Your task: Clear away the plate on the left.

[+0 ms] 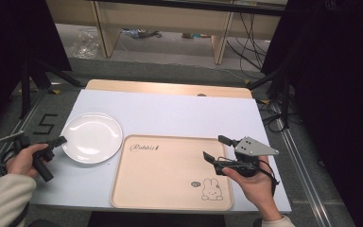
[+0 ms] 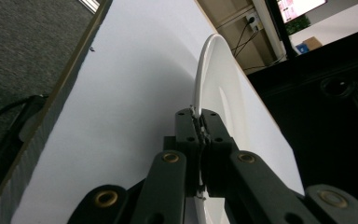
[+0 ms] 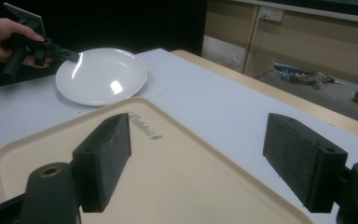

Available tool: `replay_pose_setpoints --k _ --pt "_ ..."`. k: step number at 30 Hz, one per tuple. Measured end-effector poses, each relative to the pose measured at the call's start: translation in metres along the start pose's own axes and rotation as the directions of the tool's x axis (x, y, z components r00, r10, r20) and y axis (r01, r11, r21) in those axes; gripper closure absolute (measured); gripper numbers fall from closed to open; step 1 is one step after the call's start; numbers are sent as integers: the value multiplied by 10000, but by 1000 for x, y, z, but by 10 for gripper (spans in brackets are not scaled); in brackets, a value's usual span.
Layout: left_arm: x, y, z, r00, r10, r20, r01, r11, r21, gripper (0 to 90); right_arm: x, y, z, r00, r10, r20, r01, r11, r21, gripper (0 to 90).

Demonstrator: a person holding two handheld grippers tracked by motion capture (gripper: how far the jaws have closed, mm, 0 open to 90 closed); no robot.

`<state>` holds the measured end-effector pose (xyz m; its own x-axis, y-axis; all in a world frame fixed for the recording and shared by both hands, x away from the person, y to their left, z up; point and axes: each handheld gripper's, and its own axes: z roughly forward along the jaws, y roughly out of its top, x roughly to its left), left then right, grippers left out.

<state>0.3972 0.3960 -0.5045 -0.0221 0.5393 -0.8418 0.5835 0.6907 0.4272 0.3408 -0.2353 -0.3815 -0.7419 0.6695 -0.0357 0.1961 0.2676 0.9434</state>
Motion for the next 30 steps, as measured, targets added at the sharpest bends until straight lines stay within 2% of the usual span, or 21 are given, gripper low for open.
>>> replay_pose_setpoints --k 1,2,4,5,6,7,11,12,13,15,17,18,20,22,23,30 --pt "-1 0 -1 9994 -6 -349 7 10000 52 868 0 0 0 10000 -9 19 9 10000 -42 243" --pt "0 1 -1 9999 -93 52 94 9999 -90 868 -1 1 -1 9999 -105 96 106 9999 -107 243" --pt "-2 1 -2 9997 -69 -214 68 9999 -75 868 0 1 -1 10000 95 -22 -96 9999 -85 243" --pt "-3 2 -3 9997 -95 -205 92 9999 -143 868 -1 1 -1 9999 -97 140 99 9998 -163 243" --pt "-3 2 -3 9997 -95 -205 92 9999 -143 869 -1 1 -1 9999 -97 140 99 9998 -163 243" --pt "-4 2 -3 9998 -168 -127 165 9997 -206 869 0 1 -1 10000 78 -25 -78 9999 -100 243" --pt "-6 3 -6 9997 -215 -149 211 9993 -310 867 0 1 0 9999 92 -80 -93 9998 -157 243" --pt "-6 3 -6 9997 -215 -149 211 9993 -310 867 0 1 0 9999 92 -80 -93 9998 -157 243" --pt "-8 3 -7 9991 -413 -5 412 9982 -433 867 0 1 -1 10000 62 3 -62 9999 -162 243" --pt "-9 3 -8 9992 -391 68 394 9982 -448 866 -1 1 -1 9998 -104 152 107 9998 -156 243" --pt "-10 3 -9 9992 -391 102 396 9981 -468 867 -1 1 -1 9999 -97 114 98 9999 -117 243" --pt "-10 3 -9 9991 -397 113 402 9981 -468 867 0 1 0 10000 84 -22 -84 9999 -81 243" --pt "-11 3 -9 9991 -403 127 409 9980 -474 867 0 0 0 10000 29 -70 -30 9998 -190 243" --pt "-12 3 -9 9991 -389 151 396 9981 -481 867 1 1 -1 9996 229 -158 -230 9997 -66 243" --pt "-13 3 -9 9990 -411 183 420 9979 -489 867 -1 2 -2 9999 -81 138 82 10000 -27 243" --pt "-18 0 -10 9989 -397 250 409 9980 -473 866 -1 1 -2 9998 -108 188 112 9997 -207 243"
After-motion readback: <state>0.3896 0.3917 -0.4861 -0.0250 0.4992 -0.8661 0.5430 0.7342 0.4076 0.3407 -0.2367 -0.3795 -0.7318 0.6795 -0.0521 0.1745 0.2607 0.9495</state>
